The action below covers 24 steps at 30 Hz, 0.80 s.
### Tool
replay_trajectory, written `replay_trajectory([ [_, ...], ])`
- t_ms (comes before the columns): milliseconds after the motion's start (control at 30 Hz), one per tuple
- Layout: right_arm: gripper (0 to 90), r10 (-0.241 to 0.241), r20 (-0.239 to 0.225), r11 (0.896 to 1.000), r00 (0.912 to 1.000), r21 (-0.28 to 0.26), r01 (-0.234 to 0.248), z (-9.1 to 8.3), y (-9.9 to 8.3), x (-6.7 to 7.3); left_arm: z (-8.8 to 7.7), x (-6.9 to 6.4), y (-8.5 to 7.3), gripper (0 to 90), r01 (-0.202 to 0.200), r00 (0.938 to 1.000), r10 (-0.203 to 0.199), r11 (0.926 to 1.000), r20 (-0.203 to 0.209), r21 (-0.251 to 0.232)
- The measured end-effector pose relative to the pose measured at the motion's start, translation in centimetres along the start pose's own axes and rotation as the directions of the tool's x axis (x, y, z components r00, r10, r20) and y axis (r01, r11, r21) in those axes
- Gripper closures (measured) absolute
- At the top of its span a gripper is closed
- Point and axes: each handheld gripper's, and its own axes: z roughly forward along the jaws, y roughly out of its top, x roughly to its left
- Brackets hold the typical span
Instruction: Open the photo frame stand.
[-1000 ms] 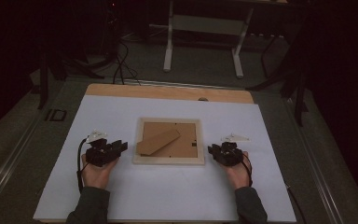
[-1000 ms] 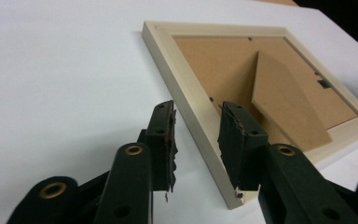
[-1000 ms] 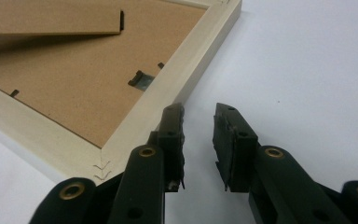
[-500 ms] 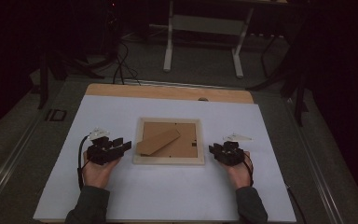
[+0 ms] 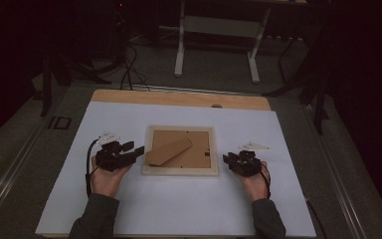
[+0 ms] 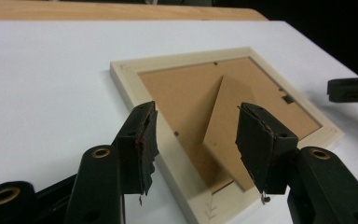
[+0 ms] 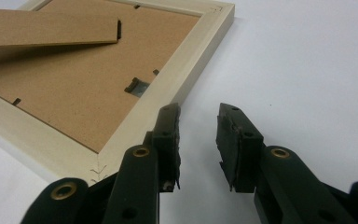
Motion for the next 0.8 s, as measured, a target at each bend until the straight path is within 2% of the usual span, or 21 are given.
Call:
replay_trajectory([
  [200, 68.1, 0.003, -0.001, 1.000, 1.0000, -0.004, -0.003, -0.1, 0.0, -0.1, 0.8, -0.2, 0.8, 50.3, -0.009, 0.9996, 0.009, 0.9998, 0.028, 0.016],
  [267, 67.8, 0.004, -0.001, 1.000, 1.0000, -0.003, -0.004, -0.1, 0.0, -0.1, 1.4, -0.2, 1.3, 50.2, -0.012, 0.9993, 0.011, 0.9989, 0.036, 0.045],
  [333, 67.6, 0.004, -0.001, 1.000, 1.0000, -0.003, -0.004, -0.1, -0.1, -0.1, 1.5, -0.2, 1.5, 50.2, -0.014, 0.9992, 0.012, 0.9985, 0.037, 0.054],
  [667, 67.4, 0.002, -0.001, 1.000, 1.0000, 0.001, -0.002, 0.0, -0.1, -0.1, 2.8, -0.1, 2.5, 48.8, -0.007, 0.9980, 0.003, 0.9980, 0.063, 0.063],
  [800, 67.1, 0.000, -0.002, 1.000, 1.0000, 0.004, 0.000, 0.0, -0.1, 0.0, 3.5, -0.3, 2.7, 48.8, -0.018, 0.9975, 0.013, 0.9972, 0.069, 0.073],
])
